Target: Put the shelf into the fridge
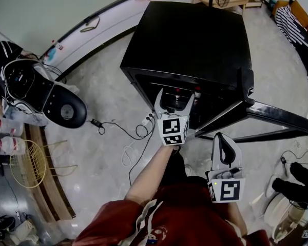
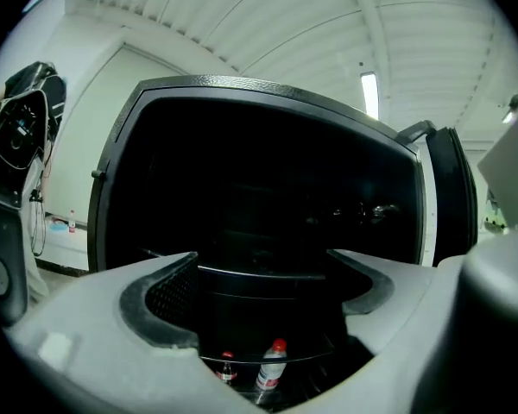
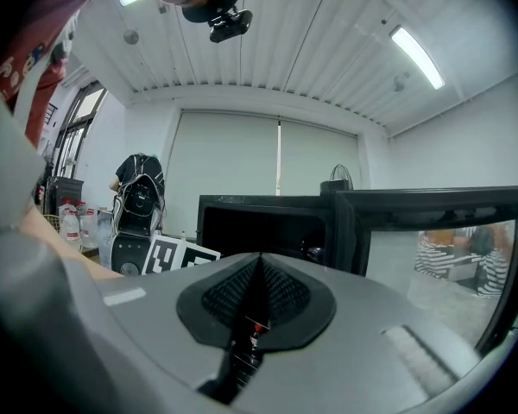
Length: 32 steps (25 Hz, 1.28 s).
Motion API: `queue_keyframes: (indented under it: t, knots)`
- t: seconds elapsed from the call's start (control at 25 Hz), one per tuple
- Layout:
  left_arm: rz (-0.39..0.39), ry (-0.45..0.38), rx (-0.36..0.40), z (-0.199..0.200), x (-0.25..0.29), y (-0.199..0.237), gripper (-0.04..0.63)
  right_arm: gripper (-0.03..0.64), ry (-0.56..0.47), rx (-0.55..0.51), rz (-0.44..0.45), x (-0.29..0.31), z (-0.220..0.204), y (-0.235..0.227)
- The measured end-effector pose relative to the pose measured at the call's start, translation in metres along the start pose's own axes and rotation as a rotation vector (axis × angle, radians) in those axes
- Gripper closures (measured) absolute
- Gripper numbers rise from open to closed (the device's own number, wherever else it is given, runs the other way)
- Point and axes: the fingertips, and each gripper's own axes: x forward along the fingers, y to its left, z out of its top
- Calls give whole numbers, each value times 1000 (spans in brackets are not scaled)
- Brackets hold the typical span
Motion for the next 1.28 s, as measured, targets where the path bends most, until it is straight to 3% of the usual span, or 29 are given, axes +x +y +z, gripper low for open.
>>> queue_keyframes:
  t: [0.56, 0.84, 1.28]
  knots:
    - [40, 33, 26, -8, 17, 8, 126, 617, 27, 48, -24, 24, -7, -11]
    - [46, 37, 33, -11, 29, 10, 126, 617, 18, 15, -34, 45, -9, -18]
    - [27, 16, 87, -4, 50, 15, 126, 617, -10, -4, -126, 66, -7, -20]
